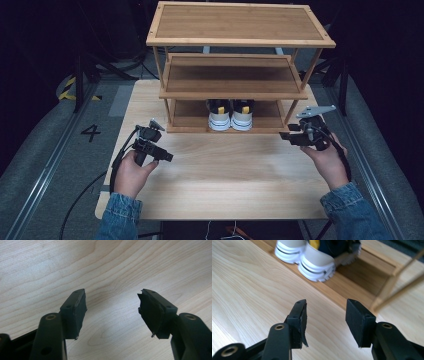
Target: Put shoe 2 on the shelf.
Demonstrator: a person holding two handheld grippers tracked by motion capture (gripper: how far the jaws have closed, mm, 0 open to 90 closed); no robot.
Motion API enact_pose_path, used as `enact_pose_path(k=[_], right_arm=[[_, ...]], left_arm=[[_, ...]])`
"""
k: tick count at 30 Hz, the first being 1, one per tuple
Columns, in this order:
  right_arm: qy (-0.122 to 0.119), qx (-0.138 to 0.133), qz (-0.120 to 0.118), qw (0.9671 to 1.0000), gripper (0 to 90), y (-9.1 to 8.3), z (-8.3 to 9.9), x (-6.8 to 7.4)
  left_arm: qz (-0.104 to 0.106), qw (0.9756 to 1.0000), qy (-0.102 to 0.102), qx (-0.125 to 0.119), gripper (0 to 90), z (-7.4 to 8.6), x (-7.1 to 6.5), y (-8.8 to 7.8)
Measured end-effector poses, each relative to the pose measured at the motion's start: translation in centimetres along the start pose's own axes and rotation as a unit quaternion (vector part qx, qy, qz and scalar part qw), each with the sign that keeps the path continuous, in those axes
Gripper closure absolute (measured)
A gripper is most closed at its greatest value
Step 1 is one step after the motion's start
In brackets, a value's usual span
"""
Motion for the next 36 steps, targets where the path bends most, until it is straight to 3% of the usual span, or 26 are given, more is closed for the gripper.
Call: enact_pose_path(k=[6, 10, 12, 14, 16, 17, 18, 21, 24, 26, 28, 31, 36], right_arm=[[0.024, 0.002, -0.016, 0.9996, 50.7, -1.3, 2.7, -2.1], [0.073, -0.008, -0.021, 0.9971, 50.2, -2.1, 4.6, -4.1], [0.094, -0.003, -0.007, 0.9955, 53.0, -2.2, 5.5, -5.0], [0.122, 0.008, -0.008, 0.9925, 53.0, -2.1, 6.4, -5.6], [0.146, 0.033, -0.008, 0.9888, 52.6, -1.9, 7.6, -6.3], [0.146, 0.033, -0.008, 0.9888, 52.6, -1.9, 7.6, -6.3], [0.16, 0.05, -0.004, 0.9859, 51.2, -1.8, 8.5, -6.8], [0.168, 0.064, -0.004, 0.9837, 49.6, -1.6, 9.3, -7.1], [0.189, 0.105, 0.004, 0.9763, 49.3, -1.1, 10.8, -7.6], [0.213, 0.134, -0.005, 0.9678, 49.4, -0.7, 11.9, -7.6], [0.222, 0.146, -0.004, 0.9641, 48.1, -0.5, 12.5, -7.6], [0.221, 0.156, 0.007, 0.9626, 45.7, -0.3, 13.1, -7.9], [0.215, 0.161, 0.025, 0.9628, 43.3, -0.2, 13.5, -8.2]], left_arm=[[0.003, 0.9997, 0.02, -0.011, 33.7, 0.0, 0.2, 0.0], [0.004, 0.9986, 0.05, -0.015, 31.7, 0.4, 0.3, -0.1], [0.005, 0.9987, 0.049, -0.013, 30.9, 0.5, 0.4, 0.0], [0.004, 0.9989, 0.045, -0.007, 30.4, 0.6, 0.6, 0.2], [0.002, 0.9992, 0.04, 0.003, 30.1, 0.8, 0.9, 0.4], [0.002, 0.9992, 0.04, 0.003, 30.0, 0.8, 0.9, 0.4], [0.0, 0.9994, 0.033, 0.011, 30.1, 0.9, 1.1, 0.6], [-0.003, 0.9995, 0.027, 0.017, 30.0, 1.0, 1.4, 0.7], [-0.005, 0.9995, 0.017, 0.028, 30.1, 1.1, 1.7, 0.9], [0.001, 0.9992, 0.006, 0.04, 29.5, 1.3, 1.9, 1.0], [-0.002, 0.9989, 0.001, 0.046, 29.6, 1.4, 2.1, 1.1], [-0.008, 0.9989, 0.002, 0.047, 29.5, 1.5, 2.2, 1.2], [-0.016, 0.9984, -0.005, 0.053, 28.9, 1.7, 2.5, 1.6]])
Point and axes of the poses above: each handheld gripper's, and its own axes: y roughly forward along the jaws, z roughly out of its underside, x roughly to its left, the point moved 9 cm from there along y, roughly forward along the jaws, and after that the axes turned 14 degrees about -z, right-handed, at the moved point
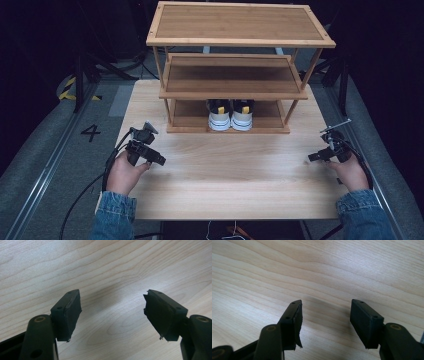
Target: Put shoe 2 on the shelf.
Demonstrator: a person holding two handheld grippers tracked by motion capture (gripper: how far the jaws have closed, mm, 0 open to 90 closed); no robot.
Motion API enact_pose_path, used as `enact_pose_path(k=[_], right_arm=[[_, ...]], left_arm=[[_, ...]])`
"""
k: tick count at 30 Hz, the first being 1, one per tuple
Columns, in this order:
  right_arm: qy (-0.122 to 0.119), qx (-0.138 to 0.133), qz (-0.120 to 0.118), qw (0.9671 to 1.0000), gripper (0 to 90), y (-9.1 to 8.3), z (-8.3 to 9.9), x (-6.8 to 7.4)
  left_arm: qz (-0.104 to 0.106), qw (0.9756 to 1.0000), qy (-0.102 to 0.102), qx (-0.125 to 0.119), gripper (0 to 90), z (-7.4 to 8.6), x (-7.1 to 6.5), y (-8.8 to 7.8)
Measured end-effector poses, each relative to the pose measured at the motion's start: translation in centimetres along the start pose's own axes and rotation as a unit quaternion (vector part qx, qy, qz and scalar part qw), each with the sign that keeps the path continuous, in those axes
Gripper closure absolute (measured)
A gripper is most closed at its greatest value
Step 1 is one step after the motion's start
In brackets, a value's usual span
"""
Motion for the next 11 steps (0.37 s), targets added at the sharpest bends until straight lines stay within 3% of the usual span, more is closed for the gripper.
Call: enact_pose_path(k=[4, 7, 11], right_arm=[[0.01, -0.024, 0.012, 0.9996, 46.2, -0.13, -0.11, -0.29], [0.014, -0.038, 0.006, 0.9992, 46.8, 0.05, -0.22, -0.34], [0.008, -0.063, 0.0, 0.998, 44.2, -0.08, -0.7, -0.13]], left_arm=[[0.0, 1.0, -0.003, -0.002, 27.9, 0.01, 0.06, 0.28], [-0.01, 0.9998, 0.018, -0.001, 25.1, 0.29, 0.01, 0.48], [-0.027, 0.9995, 0.014, 0.008, 21.2, 0.28, 0.24, 0.65]])
Point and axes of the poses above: each handheld gripper's, and its own axes: y roughly forward along the jaws, z roughly out of its underside, x roughly to its left, the point moved 9 cm from there along y, roughly forward along the jaws, and after that the axes turned 14 degrees about -z, right-handed, at the moved point
